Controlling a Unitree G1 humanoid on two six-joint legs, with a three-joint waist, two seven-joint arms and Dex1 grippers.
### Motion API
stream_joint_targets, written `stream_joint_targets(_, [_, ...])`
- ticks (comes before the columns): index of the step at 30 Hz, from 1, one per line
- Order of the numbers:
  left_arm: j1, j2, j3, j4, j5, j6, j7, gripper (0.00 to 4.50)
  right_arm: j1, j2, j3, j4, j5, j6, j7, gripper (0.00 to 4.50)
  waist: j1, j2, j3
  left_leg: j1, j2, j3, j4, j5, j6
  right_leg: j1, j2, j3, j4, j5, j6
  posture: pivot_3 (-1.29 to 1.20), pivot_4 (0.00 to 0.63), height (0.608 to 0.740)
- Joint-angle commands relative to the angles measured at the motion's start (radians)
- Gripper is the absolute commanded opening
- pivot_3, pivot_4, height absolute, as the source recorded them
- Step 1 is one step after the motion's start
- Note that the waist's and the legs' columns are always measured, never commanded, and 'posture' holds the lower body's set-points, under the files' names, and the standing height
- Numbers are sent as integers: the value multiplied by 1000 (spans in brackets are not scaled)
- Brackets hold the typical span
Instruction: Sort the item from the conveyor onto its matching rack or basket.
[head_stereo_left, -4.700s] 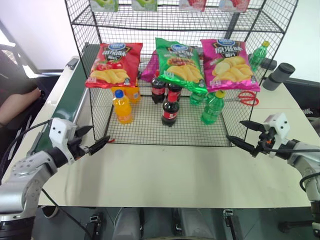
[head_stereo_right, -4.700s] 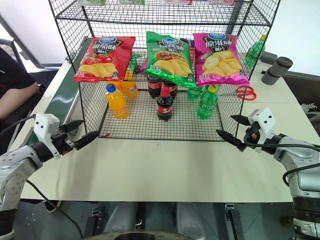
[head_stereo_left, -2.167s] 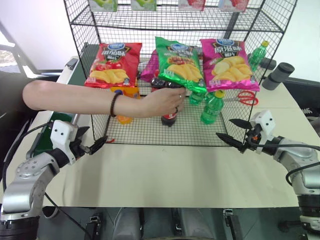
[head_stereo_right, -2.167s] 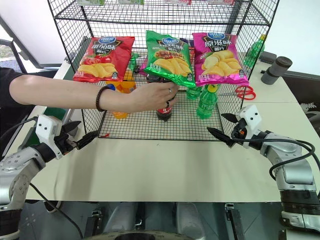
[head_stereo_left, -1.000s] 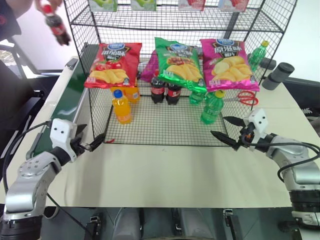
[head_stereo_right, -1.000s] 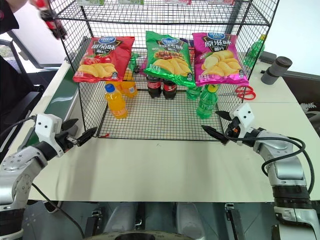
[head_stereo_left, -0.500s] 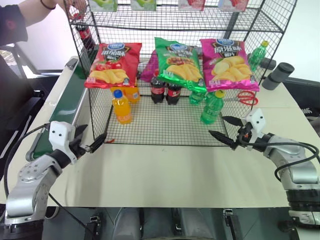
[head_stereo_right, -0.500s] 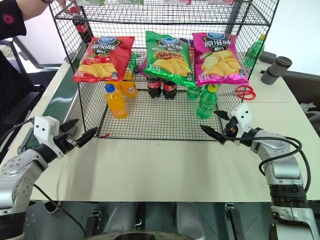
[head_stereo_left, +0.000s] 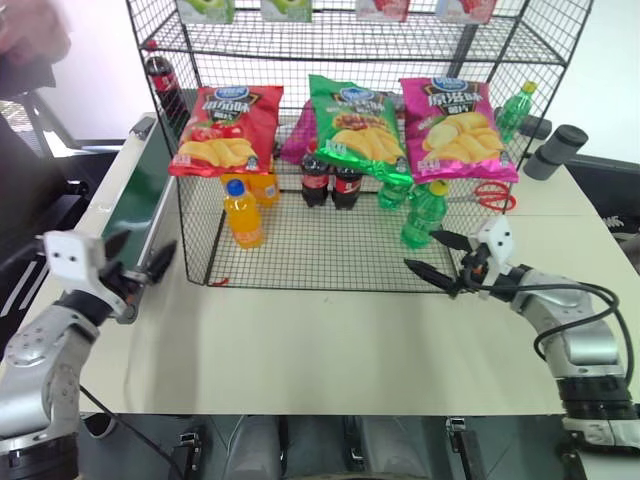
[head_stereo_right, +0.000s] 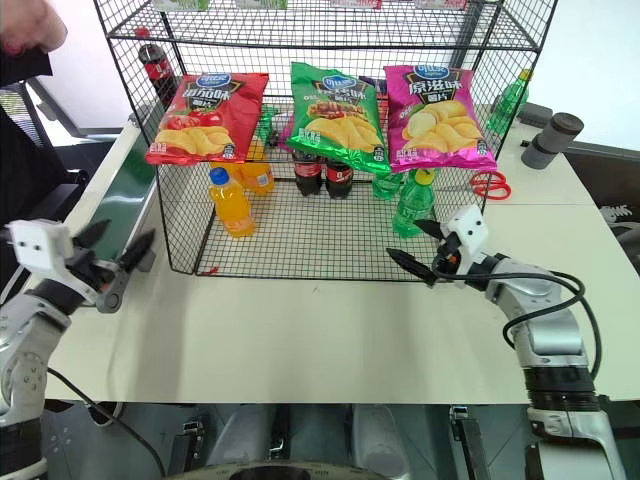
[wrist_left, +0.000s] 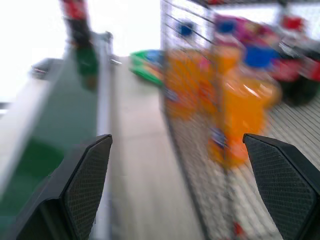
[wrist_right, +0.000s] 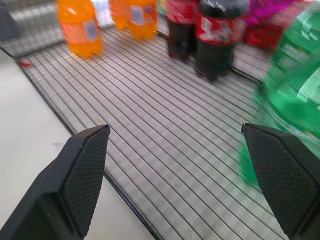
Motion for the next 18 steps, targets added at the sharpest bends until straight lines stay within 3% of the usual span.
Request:
stream_joint_targets(1, [-10, -3, 45, 28, 42, -43, 77, 4500, -5, 46, 31, -99, 9, -1, -40, 4385, 2, 0, 0, 0, 0, 0, 0, 0, 0, 0, 0, 0, 0, 0, 0, 0, 150, 734])
stream_joint_targets(9, [-15, -24, 17, 82, 82, -102, 104, 4500, -15, 247, 155, -193, -71, -29, -227, 4385, 4, -1, 0, 0, 0, 0, 0, 0, 0, 0, -1, 0, 0, 0, 0, 0, 150, 734])
stream_joint_targets(18, [-35, -16, -24, 119, 117, -132, 91, 4500, -21, 284, 214, -213, -59, -13, -211, 4385, 3, -1, -1, 0, 0, 0, 0, 0, 0, 0, -2, -1, 0, 0, 0, 0, 150, 734])
